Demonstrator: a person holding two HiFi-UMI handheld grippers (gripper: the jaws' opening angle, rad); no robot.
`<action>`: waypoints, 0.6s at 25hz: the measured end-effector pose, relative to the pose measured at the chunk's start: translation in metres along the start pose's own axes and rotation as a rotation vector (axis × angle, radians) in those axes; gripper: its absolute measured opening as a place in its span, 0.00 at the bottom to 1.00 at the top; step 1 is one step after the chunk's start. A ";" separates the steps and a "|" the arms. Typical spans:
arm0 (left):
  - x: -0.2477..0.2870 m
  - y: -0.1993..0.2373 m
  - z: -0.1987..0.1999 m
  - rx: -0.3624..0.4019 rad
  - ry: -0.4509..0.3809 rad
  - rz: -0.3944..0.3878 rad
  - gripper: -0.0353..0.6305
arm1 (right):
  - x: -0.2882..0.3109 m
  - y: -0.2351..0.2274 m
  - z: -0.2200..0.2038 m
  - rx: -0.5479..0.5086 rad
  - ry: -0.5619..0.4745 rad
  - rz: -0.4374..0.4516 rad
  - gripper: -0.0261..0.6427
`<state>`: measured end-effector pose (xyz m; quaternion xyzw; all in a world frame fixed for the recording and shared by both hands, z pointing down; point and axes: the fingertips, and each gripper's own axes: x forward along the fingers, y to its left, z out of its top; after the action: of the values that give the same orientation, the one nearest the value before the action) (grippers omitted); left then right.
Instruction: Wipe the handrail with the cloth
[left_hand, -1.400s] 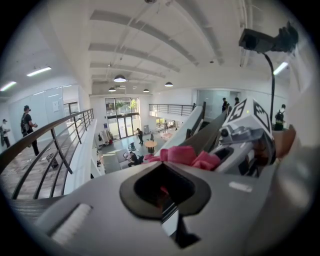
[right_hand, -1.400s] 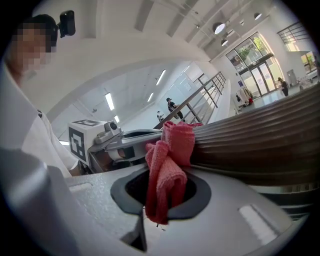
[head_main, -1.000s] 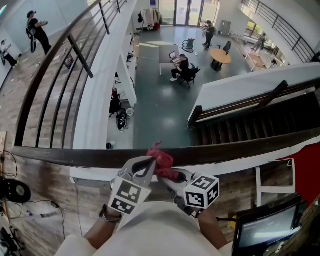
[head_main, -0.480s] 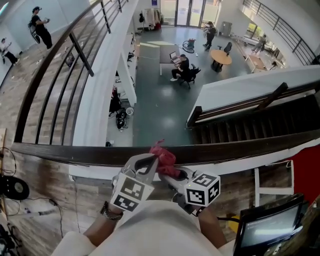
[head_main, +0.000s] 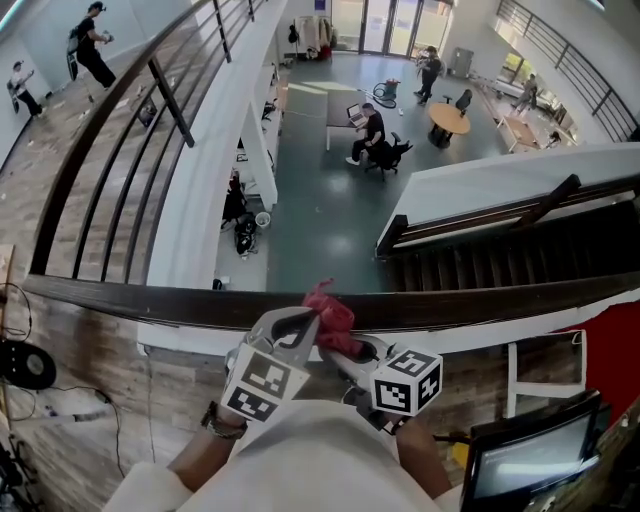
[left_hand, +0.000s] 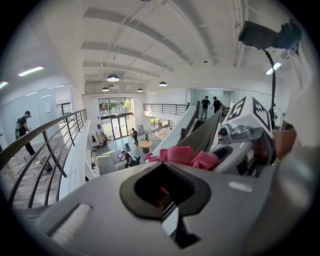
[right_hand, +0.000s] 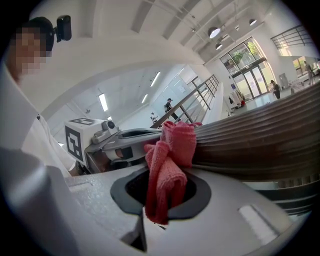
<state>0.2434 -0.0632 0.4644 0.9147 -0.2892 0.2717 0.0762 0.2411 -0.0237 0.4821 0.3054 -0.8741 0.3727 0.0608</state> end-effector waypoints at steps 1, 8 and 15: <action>-0.001 0.001 0.000 -0.005 0.000 0.001 0.06 | 0.001 0.001 0.000 -0.002 0.001 0.002 0.13; -0.009 0.010 -0.004 -0.027 -0.001 0.021 0.06 | 0.010 0.008 0.002 0.003 0.007 0.019 0.13; -0.020 0.024 -0.016 -0.043 -0.002 0.052 0.06 | 0.028 0.017 -0.002 0.003 0.020 0.039 0.13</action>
<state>0.2087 -0.0683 0.4659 0.9054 -0.3188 0.2663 0.0883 0.2082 -0.0270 0.4829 0.2847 -0.8787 0.3781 0.0620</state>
